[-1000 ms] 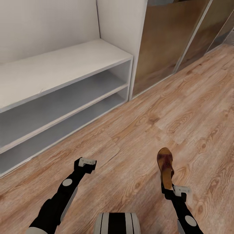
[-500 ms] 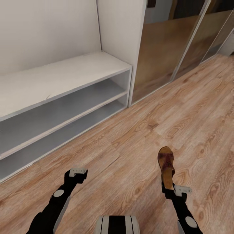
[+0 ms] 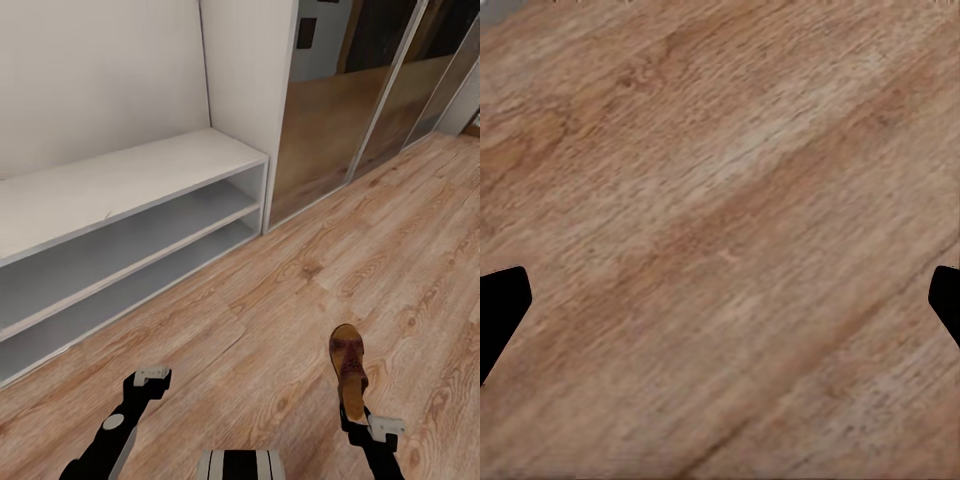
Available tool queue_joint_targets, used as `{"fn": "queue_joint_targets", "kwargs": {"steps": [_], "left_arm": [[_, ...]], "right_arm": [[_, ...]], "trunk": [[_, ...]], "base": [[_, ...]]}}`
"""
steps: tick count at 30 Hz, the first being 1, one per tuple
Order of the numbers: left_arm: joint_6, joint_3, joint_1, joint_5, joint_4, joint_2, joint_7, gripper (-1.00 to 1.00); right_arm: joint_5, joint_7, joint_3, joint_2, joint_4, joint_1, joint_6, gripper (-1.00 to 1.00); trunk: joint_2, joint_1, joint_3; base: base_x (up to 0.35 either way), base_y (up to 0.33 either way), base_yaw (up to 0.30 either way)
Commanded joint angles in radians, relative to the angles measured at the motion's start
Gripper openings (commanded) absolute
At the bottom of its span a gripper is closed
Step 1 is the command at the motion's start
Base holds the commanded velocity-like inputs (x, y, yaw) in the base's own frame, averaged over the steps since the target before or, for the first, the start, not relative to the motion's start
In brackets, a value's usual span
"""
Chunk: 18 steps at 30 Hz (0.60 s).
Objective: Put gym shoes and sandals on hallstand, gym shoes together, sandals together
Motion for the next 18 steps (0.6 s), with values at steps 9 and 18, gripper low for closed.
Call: {"fn": "queue_joint_targets", "kwargs": {"steps": [9,18], "left_arm": [[-0.164,0.02,0.052,0.0,0.112,-0.001,0.0,1.0],[-0.189,0.022,0.085,0.0,0.119,-0.002,0.001,1.0]], "right_arm": [[0.003,0.006,-0.081,0.001,0.037,0.069,-0.112,-1.0],[0.007,0.01,-0.089,0.007,0.092,0.087,-0.17,-1.0]], "trunk": [[0.002,-0.004,0.048],[0.004,-0.008,0.097]], "base": [[0.0,0.0,0.0],[0.0,0.0,-0.038]]}}
